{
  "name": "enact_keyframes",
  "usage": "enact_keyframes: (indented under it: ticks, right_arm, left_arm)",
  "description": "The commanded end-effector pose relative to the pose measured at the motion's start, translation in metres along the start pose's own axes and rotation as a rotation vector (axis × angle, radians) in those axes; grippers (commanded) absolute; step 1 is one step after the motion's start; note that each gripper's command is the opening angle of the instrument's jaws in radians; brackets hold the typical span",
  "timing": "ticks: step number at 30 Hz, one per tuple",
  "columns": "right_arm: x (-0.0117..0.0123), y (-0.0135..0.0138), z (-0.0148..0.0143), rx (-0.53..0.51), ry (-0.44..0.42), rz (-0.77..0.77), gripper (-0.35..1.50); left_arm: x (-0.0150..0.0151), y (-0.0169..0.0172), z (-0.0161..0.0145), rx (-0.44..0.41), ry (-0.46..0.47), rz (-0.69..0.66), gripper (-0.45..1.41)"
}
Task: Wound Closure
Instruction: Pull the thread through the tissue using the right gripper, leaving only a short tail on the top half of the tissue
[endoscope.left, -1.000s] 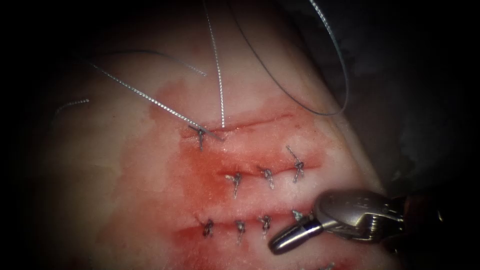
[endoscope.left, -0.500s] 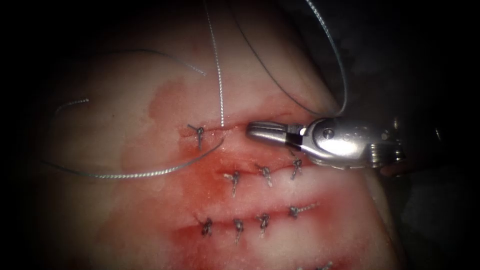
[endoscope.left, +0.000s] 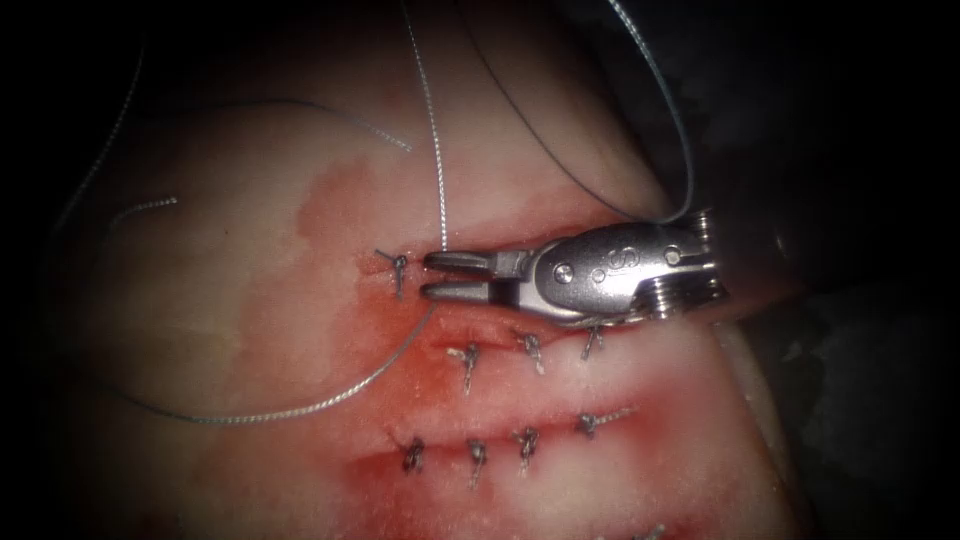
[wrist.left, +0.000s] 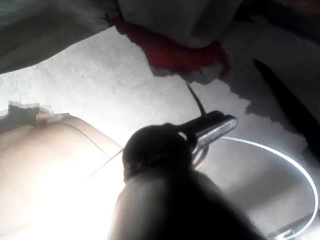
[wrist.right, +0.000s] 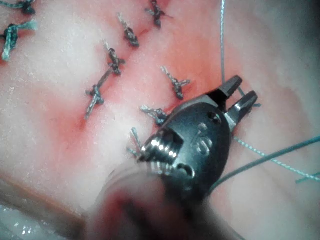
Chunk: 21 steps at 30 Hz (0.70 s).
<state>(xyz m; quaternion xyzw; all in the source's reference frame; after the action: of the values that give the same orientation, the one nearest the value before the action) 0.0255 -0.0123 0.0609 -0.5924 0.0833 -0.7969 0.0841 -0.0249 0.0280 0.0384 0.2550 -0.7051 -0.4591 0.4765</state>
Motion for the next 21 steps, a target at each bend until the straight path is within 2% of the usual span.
enact_keyframes:
  ticks: [1,3,4,5,11,13,15,16,18,21]
  right_arm:
    - [0.0003,0.0001,0.0004,-0.005,-0.005,-0.005,0.64]
    - [0.0002,0.0,0.0,-0.015,-0.008,-0.022,0.54]
    - [0.0002,-0.0001,-0.0002,-0.019,-0.009,-0.021,0.64]
    - [0.0001,-0.0002,-0.0004,-0.021,-0.01,-0.02,0.66]
    - [-0.0001,-0.0008,-0.0022,-0.036,-0.012,-0.046,0.47]
    - [0.0003,-0.0007,-0.0019,-0.039,0.002,-0.056,0.31]
    - [0.0007,-0.0005,-0.0012,-0.037,0.012,-0.061,0.22]
    - [0.0011,-0.0003,-0.0008,-0.037,0.021,-0.065,0.2]
    - [0.002,0.0001,0.0003,-0.04,0.044,-0.075,0.31]
    - [0.0031,0.0005,0.0013,-0.036,0.051,-0.086,0.2]
  left_arm:
    - [-0.0003,0.0006,0.0008,0.008,-0.002,0.003,-0.45]
    - [-0.0002,0.0007,0.0009,0.01,-0.001,0.003,-0.45]
    - [-0.0001,0.0008,0.0009,0.009,-0.002,0.003,-0.45]
    - [-0.0001,0.0008,0.0009,0.007,-0.003,0.003,-0.45]
    - [0.0,0.0008,0.0009,0.01,-0.002,0.003,-0.45]
    - [0.0002,0.0008,0.001,0.009,-0.003,-0.002,-0.45]
    - [0.0003,0.0008,0.0012,0.01,-0.003,-0.002,-0.45]
    - [0.0003,0.0008,0.0012,0.01,-0.003,-0.002,-0.45]
    - [0.0004,0.0008,0.0013,0.011,-0.003,-0.003,-0.45]
    - [0.0004,0.0007,0.0013,0.012,-0.002,-0.003,-0.45]
